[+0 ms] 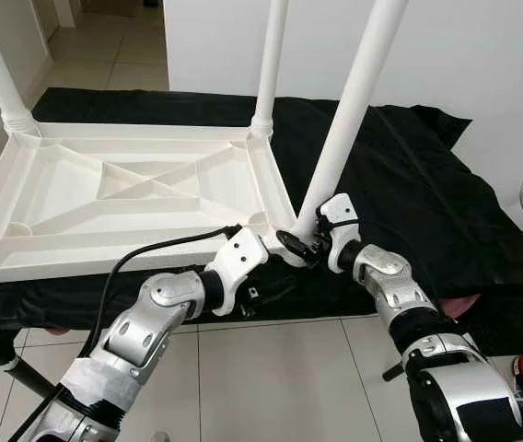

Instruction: Building children table

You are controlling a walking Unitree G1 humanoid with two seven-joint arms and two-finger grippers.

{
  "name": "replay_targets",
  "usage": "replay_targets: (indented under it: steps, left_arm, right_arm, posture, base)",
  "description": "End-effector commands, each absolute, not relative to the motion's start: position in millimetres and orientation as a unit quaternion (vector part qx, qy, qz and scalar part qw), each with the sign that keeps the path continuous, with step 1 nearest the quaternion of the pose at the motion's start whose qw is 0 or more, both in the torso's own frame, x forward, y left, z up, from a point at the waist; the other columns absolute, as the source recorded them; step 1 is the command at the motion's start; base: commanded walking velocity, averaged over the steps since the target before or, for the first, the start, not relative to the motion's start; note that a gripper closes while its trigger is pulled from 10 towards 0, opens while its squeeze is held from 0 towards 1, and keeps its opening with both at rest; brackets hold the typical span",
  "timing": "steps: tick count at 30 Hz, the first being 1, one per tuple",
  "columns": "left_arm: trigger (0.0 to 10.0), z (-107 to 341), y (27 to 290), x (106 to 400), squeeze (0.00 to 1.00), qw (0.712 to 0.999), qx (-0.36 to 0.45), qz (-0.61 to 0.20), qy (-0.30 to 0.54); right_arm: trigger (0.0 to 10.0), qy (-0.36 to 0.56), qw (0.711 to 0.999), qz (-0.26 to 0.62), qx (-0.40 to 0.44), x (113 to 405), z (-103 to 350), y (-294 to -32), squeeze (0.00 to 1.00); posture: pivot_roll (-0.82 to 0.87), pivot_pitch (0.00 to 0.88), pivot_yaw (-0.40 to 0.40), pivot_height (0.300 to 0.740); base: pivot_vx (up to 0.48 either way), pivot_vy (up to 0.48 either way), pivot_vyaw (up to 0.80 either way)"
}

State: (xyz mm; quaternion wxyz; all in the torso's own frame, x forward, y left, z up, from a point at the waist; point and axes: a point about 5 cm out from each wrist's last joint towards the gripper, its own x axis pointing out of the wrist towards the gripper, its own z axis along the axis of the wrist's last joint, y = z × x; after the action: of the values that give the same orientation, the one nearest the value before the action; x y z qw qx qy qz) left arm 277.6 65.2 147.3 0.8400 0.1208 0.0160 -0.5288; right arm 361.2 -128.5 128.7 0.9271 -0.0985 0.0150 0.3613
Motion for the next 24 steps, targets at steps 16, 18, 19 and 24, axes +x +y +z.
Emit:
replay_targets:
  steps: [16, 18, 19, 24]
  left_arm:
    - [10.0, 144.1, 60.8, 271.3, 0.00, 0.824, 0.117, -0.554, 0.025]
    - [10.0, 144.1, 61.0, 271.1, 0.00, 0.824, 0.117, -0.554, 0.025]
    - [10.0, 143.4, 61.0, 270.6, 0.00, 0.824, 0.117, -0.553, 0.026]
    - [10.0, 140.6, 60.5, 268.9, 0.00, 0.823, 0.117, -0.555, 0.030]
  right_arm:
    - [10.0, 0.041, 0.958, 0.267, -0.095, 358.9, 106.8, -143.0, 0.00]
    - [10.0, 0.040, 0.962, 0.256, -0.091, 358.1, 105.7, -142.9, 0.00]
    - [10.0, 0.044, 0.967, 0.237, -0.086, 357.1, 103.1, -143.1, 0.00]
    - [10.0, 0.060, 0.981, 0.175, -0.052, 354.8, 95.8, -144.7, 0.00]
  posture:
    - [0.04, 0.003, -0.112, 0.740]
    - [0.04, 0.005, -0.111, 0.740]
    - [0.04, 0.005, -0.106, 0.740]
    - [0.04, 0.008, -0.108, 0.740]
  base:
    - [0.000, 0.000, 0.00]
    - [0.000, 0.000, 0.00]
    - [0.000, 0.000, 0.00]
    - [0.000, 0.000, 0.00]
